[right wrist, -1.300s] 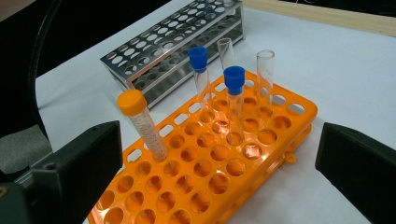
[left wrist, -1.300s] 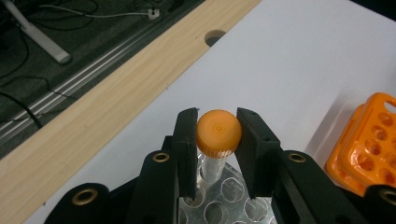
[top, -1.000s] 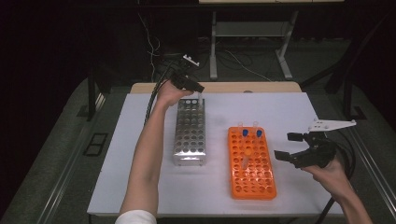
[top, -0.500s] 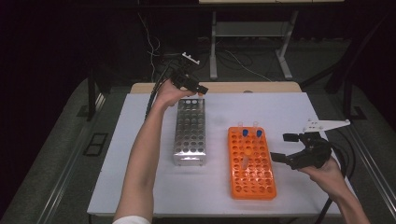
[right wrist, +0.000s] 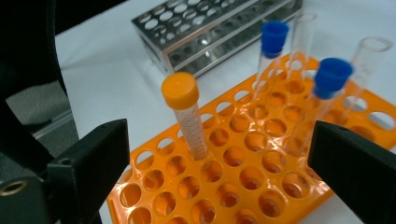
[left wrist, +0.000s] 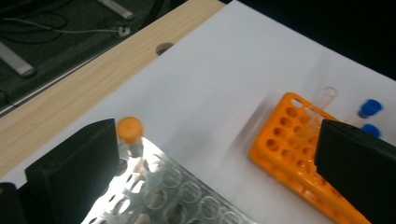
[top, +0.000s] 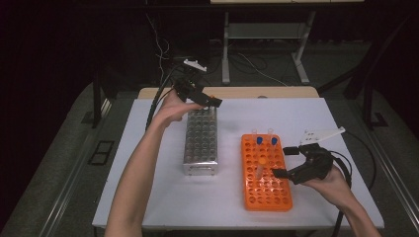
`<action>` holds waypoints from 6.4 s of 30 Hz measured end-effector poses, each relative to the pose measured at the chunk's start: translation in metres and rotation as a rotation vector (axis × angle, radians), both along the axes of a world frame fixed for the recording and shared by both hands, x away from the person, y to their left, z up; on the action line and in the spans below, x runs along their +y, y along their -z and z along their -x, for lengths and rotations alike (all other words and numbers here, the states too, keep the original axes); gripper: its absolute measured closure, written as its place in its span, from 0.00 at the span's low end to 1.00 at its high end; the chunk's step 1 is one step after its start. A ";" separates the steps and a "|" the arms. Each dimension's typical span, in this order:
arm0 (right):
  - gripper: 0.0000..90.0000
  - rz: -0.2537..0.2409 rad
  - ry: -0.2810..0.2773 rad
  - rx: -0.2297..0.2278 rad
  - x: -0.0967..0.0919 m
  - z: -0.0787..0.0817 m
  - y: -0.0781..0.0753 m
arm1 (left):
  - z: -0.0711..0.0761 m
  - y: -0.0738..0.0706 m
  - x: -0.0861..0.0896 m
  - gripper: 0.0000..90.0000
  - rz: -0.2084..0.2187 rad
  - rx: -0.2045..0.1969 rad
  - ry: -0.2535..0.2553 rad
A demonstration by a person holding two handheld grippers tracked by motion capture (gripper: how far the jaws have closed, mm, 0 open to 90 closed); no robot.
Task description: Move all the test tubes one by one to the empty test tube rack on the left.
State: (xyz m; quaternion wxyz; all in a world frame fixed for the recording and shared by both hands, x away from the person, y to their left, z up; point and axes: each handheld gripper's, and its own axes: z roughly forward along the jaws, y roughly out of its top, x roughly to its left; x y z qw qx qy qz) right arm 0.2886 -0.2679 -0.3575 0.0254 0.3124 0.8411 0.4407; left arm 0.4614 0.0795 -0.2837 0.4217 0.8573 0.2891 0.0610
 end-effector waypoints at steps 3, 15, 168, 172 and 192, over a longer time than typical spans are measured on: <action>0.16 0.018 -0.034 0.014 0.007 0.000 0.005 | 0.013 0.001 0.000 0.00 0.001 -0.009 0.018; 0.43 0.076 -0.084 0.030 0.033 -0.005 0.026 | 0.054 -0.007 0.005 0.00 0.008 -0.047 0.079; 0.00 -0.078 0.104 -0.024 -0.033 0.018 -0.007 | -0.035 0.001 -0.007 0.77 -0.106 -0.061 0.039; 0.00 -0.087 0.107 -0.019 -0.035 0.020 -0.003 | -0.040 0.006 -0.009 0.77 -0.118 -0.058 0.024; 0.00 -0.107 0.112 0.002 -0.042 0.022 0.011 | -0.052 0.037 -0.007 0.77 -0.148 -0.004 -0.009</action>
